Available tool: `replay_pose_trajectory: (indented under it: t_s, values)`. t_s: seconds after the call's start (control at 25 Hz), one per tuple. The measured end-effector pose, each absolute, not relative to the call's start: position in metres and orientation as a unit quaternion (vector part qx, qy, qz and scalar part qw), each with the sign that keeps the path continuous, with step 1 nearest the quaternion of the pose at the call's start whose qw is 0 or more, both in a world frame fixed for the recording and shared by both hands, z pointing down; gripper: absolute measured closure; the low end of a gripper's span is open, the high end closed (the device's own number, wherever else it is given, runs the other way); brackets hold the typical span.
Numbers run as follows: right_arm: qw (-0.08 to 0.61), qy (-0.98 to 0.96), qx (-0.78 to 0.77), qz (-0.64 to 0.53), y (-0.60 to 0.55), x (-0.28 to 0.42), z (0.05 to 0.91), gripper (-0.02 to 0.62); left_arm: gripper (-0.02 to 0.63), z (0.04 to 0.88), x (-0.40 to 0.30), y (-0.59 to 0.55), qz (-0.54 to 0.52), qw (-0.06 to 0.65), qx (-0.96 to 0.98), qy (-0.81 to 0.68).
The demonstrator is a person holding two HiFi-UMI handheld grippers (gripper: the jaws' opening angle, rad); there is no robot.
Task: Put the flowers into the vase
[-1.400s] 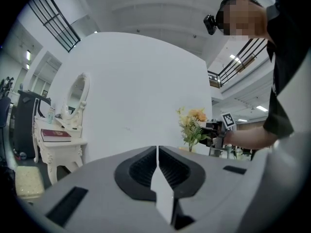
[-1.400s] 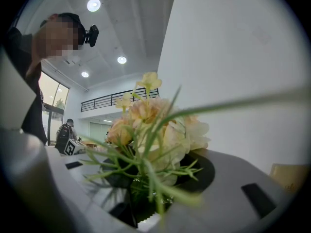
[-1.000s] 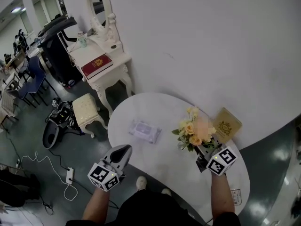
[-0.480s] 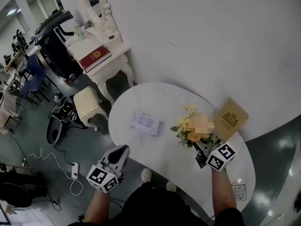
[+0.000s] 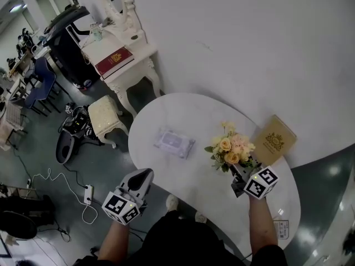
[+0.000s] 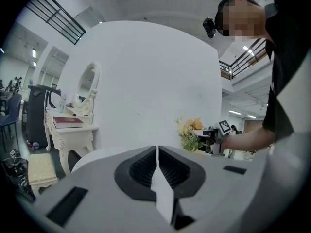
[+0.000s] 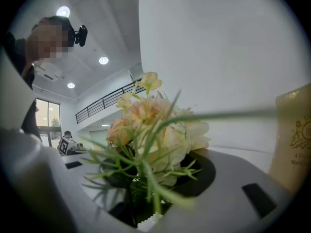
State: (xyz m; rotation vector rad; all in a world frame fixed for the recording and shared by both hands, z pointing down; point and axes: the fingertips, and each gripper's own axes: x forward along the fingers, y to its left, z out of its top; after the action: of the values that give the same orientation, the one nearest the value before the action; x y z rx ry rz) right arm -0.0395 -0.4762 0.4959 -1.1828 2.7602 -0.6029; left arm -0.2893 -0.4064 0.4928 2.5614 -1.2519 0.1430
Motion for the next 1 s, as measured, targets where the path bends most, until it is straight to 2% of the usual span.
replay_pose_trajectory:
  t_s: [0.44, 0.68, 1.0]
  values:
    - [0.032, 0.902, -0.381, -0.200, -0.481, -0.038, 0.508, 0.397, 0.586, 0.492, -0.288, -0.406, 0.048, 0.145, 0.882, -0.446]
    - [0.024, 0.902, -0.387, -0.191, -0.484, -0.035, 0.511, 0.356, 0.586, 0.492, -0.291, -0.403, 0.049, 0.142, 0.880, -0.451]
    - [-0.003, 0.903, -0.388, -0.187, -0.483, -0.037, 0.519, 0.250, 0.586, 0.498, -0.292, -0.400, 0.035, 0.147, 0.879, -0.451]
